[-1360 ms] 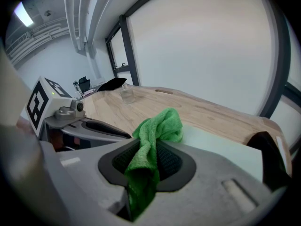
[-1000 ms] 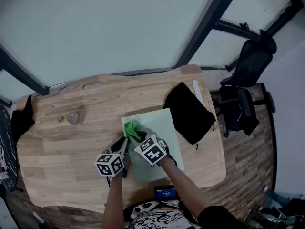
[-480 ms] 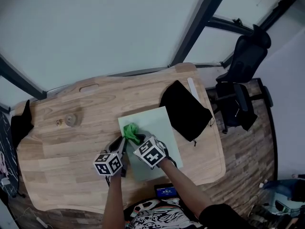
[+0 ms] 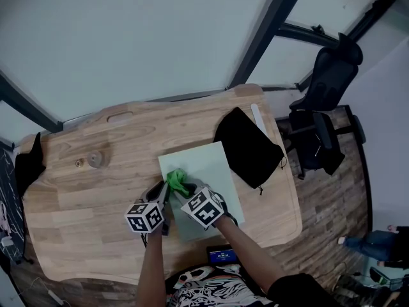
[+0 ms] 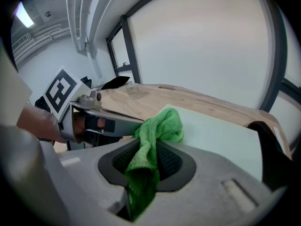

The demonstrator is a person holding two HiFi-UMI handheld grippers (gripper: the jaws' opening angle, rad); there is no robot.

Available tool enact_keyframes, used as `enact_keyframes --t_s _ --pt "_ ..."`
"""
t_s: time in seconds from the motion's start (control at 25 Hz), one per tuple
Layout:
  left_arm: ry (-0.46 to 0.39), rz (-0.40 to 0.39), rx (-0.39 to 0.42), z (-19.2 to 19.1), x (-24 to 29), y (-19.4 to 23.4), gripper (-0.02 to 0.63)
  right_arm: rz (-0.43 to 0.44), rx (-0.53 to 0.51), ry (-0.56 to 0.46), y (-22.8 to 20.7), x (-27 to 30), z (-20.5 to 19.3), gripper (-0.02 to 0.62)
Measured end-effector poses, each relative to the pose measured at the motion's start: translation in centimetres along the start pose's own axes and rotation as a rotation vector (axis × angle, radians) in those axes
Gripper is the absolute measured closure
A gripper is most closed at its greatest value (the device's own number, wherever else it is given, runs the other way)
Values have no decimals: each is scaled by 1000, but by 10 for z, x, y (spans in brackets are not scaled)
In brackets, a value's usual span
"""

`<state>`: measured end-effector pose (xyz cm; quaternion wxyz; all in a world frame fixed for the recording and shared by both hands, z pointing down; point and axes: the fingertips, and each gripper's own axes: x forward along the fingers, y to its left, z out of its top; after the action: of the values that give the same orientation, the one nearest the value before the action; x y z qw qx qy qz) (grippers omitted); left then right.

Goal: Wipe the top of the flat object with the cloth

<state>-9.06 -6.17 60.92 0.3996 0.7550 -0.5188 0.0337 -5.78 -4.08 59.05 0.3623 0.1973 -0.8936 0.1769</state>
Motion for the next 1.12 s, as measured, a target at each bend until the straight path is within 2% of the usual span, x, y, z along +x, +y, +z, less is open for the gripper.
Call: enact_keyframes --t_s 1.12 --pt "-22 5 -1 2 1 1 537 52 -1 11 24 -10 -18 506"
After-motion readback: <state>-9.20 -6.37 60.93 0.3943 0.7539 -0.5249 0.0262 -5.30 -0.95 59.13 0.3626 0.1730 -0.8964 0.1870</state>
